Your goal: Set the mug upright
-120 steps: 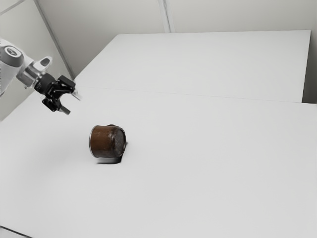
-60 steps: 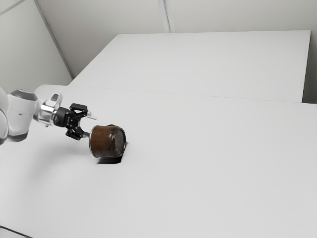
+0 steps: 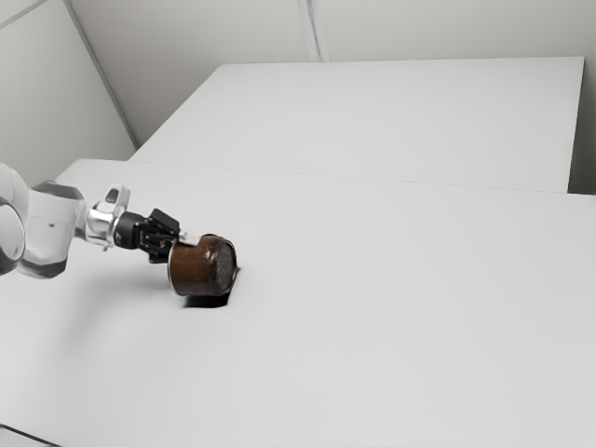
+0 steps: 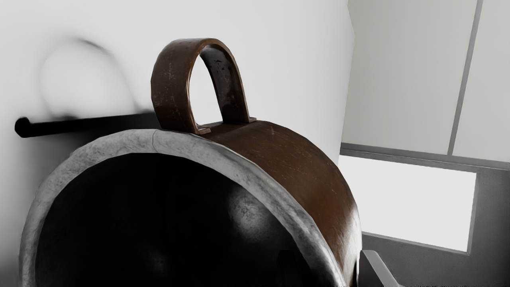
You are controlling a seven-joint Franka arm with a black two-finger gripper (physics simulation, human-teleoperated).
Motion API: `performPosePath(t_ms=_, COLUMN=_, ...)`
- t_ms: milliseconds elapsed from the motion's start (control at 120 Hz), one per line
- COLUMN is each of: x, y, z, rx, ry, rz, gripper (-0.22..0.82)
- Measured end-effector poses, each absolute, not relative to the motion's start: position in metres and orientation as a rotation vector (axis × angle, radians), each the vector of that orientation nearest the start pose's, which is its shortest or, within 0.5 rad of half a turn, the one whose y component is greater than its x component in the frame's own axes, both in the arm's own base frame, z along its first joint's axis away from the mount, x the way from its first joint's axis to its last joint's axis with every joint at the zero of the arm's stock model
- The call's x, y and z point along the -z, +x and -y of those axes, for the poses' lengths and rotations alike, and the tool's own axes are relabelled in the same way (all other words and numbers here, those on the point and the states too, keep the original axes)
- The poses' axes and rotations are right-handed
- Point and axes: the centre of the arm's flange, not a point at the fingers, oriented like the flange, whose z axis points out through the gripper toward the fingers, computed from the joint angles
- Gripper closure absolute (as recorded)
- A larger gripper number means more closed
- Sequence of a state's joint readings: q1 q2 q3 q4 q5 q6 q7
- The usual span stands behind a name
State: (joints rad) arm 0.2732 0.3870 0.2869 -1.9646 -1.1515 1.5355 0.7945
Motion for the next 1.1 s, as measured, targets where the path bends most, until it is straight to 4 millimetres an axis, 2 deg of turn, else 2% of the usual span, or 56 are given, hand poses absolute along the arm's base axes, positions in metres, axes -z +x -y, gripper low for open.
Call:
performPosePath(t_ms=133, x=-0.298, y=0.526, z=-0.199, rx=-0.122, ry=1.917, rz=-0.208, gripper=0.67)
performPosePath(t_ms=217, x=-0.316, y=0.53, z=-0.188, rx=-0.146, ry=1.909, rz=-0.146, gripper=0.72)
performPosePath(t_ms=433, x=-0.372, y=0.539, z=-0.15, rx=-0.198, ry=1.943, rz=0.028, gripper=0.75)
performPosePath(t_ms=592, x=-0.428, y=0.545, z=-0.107, rx=-0.15, ry=2.209, rz=0.233, gripper=0.76)
performPosePath(t_ms=733, x=-0.454, y=0.56, z=-0.079, rx=-0.042, ry=2.539, rz=0.41, gripper=0.76)
performPosePath(t_ms=833, x=-0.461, y=0.57, z=-0.065, rx=0.011, ry=2.74, rz=0.487, gripper=0.77)
performPosePath(t_ms=958, x=-0.458, y=0.576, z=-0.05, rx=0.041, ry=2.926, rz=0.525, gripper=0.77)
performPosePath(t_ms=1100, x=-0.428, y=0.569, z=-0.029, rx=0.079, ry=3.046, rz=0.511, gripper=0.77)
